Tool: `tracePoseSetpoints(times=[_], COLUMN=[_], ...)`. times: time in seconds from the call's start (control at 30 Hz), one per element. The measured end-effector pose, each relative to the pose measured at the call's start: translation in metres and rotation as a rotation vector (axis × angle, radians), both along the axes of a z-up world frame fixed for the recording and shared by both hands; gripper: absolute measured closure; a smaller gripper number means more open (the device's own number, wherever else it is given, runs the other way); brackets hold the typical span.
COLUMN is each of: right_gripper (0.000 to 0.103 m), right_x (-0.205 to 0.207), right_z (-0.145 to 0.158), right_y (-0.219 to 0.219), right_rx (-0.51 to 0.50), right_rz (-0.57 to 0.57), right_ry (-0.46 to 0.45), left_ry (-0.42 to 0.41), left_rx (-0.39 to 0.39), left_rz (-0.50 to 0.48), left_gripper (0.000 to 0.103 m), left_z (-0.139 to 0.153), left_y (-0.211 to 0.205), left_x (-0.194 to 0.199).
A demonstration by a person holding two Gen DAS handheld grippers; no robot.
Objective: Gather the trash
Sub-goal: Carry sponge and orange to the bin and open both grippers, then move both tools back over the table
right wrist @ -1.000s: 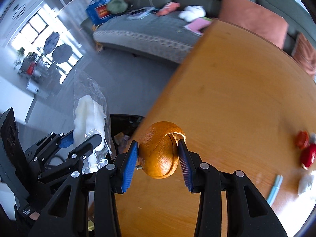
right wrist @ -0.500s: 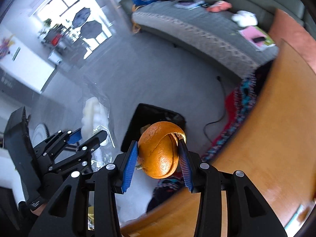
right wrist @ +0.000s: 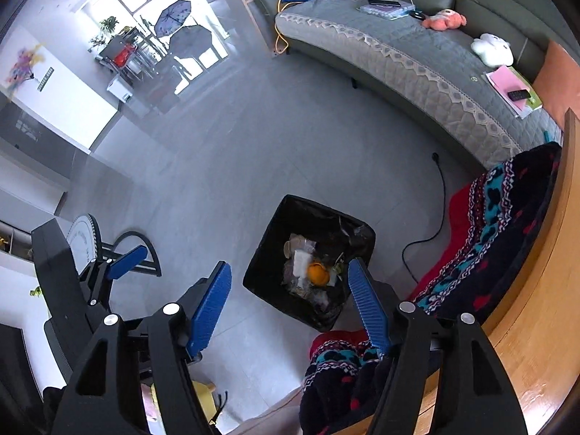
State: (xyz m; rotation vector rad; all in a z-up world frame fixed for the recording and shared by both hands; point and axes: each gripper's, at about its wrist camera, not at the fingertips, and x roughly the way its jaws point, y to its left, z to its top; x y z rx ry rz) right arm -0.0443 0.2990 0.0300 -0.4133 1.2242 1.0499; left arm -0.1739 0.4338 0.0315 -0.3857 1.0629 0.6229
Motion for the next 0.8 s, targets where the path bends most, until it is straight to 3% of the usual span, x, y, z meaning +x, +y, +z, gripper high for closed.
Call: tracePoseSetpoints(times=[0.37,0.8], right_gripper=[0.035,0.035], right_x=[-0.003,0.018], right_z=[0.005,0.025], right_y=[-0.020,-0.088], right_rx=[0.019,0.065], right_rz=[-0.013,-0.099], right_ry=[0.008,-0.010], left_ry=[-0.010,-0.029], left_rx=[0.018,0.069], left_rz=[-0.042,-0.205], left_gripper=[0.006,0.006], left_z=[0.006,0.027], left_y=[-0.012,-0.070], left_x=[0.007,0.045])
